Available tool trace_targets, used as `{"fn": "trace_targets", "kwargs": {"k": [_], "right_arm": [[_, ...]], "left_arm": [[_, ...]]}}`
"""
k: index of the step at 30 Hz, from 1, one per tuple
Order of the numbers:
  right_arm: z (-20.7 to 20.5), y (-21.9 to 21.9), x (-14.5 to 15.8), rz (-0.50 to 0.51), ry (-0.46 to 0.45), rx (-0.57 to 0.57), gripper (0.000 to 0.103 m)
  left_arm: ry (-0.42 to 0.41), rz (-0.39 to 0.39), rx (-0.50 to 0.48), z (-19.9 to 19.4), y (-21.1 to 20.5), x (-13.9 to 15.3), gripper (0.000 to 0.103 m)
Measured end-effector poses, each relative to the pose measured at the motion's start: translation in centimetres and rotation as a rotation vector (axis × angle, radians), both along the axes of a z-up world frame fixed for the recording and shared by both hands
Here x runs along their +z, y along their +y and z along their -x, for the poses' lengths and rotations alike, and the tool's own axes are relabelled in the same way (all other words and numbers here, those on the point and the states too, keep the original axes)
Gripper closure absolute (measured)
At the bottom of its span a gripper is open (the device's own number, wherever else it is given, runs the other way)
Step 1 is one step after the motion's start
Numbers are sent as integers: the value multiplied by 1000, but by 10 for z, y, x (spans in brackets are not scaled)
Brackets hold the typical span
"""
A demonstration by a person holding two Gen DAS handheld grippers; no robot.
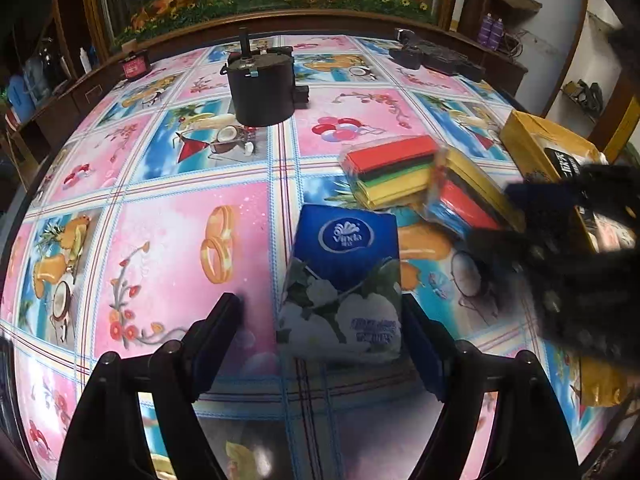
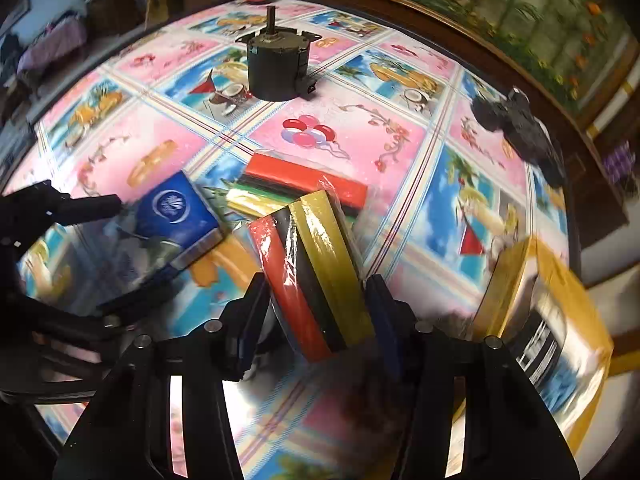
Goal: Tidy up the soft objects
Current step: 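Grasp the Vinda tissue pack with the left tool while the right tool grasps the striped sponge pack, then carry the Vinda pack over the tray with the left tool while the right tool carries the sponge pack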
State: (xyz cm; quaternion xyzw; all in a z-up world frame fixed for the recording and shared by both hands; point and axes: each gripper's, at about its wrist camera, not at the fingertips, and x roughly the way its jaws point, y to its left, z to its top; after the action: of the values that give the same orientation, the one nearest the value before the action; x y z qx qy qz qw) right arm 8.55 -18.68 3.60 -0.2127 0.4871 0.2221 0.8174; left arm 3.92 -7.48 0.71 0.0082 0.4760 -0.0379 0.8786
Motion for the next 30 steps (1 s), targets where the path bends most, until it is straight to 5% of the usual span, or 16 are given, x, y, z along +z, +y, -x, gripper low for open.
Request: {"fn": "trace_targets", "kwargs": {"k": [4, 6, 21, 30], "right_arm": [[25, -3, 3, -61, -8, -69, 58], [36, -8, 4, -109, 1, -122, 58], [106, -58, 8, -415, -77, -372, 58], [122, -69, 23, -499, -102, -387, 58]], "left_arm": [[-26, -20, 13, 0, 5, -1, 28], [-45, -25, 11, 2, 5, 1, 45], [-157, 76, -97, 20, -6, 24, 45], [-204, 105, -102, 25, -5, 30, 45]]}}
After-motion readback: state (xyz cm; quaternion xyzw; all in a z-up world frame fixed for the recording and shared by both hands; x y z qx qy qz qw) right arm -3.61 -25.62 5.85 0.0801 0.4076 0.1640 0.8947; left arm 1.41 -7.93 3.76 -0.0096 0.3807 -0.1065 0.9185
